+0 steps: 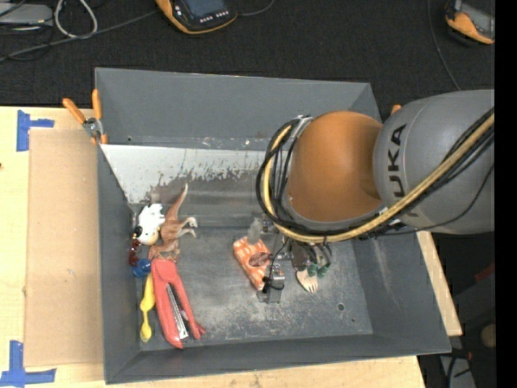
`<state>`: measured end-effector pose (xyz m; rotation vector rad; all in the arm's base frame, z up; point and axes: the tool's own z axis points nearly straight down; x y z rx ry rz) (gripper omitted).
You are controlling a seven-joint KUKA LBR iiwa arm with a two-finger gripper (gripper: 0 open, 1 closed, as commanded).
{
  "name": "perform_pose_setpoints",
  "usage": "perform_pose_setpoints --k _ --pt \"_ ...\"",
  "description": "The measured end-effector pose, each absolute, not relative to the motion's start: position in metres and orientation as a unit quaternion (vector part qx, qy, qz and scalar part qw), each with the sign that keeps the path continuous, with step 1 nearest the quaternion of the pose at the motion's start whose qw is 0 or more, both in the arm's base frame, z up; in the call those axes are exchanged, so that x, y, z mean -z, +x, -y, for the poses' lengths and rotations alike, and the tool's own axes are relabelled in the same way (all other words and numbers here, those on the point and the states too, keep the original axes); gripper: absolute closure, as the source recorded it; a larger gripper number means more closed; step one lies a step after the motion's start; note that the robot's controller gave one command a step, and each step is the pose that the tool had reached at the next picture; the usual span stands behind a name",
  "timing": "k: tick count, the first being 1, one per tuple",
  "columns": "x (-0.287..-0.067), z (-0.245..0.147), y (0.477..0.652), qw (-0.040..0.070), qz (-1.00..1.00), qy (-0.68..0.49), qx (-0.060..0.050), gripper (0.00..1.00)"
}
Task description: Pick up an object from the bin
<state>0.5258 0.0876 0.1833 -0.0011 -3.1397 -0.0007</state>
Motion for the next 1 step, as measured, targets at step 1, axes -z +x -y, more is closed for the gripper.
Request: perform_pose_setpoints --k 1 --pt "-0.123 -0.0708 0.5343 0.001 0.997 -0.083 0.0 0.0"
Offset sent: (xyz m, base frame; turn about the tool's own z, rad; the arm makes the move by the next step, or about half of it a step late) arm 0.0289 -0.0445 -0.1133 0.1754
